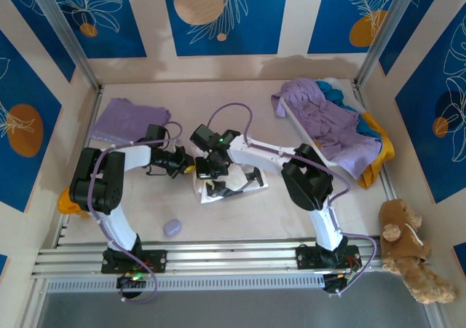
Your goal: Fold and stack the t-shirts
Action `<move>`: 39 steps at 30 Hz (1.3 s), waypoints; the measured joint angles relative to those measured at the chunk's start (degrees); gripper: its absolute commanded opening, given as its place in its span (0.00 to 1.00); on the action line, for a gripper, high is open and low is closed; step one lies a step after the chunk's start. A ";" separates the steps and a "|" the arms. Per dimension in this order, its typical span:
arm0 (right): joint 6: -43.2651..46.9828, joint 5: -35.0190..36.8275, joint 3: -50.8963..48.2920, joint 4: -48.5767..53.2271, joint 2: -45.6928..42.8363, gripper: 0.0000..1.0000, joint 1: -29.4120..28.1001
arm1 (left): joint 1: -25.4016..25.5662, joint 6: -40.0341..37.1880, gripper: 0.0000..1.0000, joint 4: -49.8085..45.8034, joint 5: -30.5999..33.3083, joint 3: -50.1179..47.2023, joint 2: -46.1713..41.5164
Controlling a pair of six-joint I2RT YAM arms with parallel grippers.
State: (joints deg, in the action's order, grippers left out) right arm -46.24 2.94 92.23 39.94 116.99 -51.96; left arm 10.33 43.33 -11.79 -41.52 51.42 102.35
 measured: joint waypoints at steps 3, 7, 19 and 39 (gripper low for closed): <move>-0.46 -0.63 -1.75 -1.53 -1.16 0.00 0.42 | 0.00 -0.37 0.00 -0.83 1.07 0.13 0.13; -0.46 -2.32 -2.67 -3.15 -1.38 0.00 0.74 | 0.26 -0.11 0.00 -0.59 1.07 0.59 0.96; -0.42 -7.23 -2.99 -4.15 -0.52 0.00 0.98 | 1.51 6.78 0.00 6.99 0.61 0.13 1.73; -1.51 -10.91 -2.67 -4.81 4.28 0.29 1.84 | 0.87 5.29 0.35 5.49 3.04 -3.30 -3.43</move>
State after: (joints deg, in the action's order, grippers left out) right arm -47.75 -7.97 89.56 35.14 121.27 -50.13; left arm 11.20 48.62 -6.31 -38.48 48.12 98.91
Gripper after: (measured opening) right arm 0.279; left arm 0.340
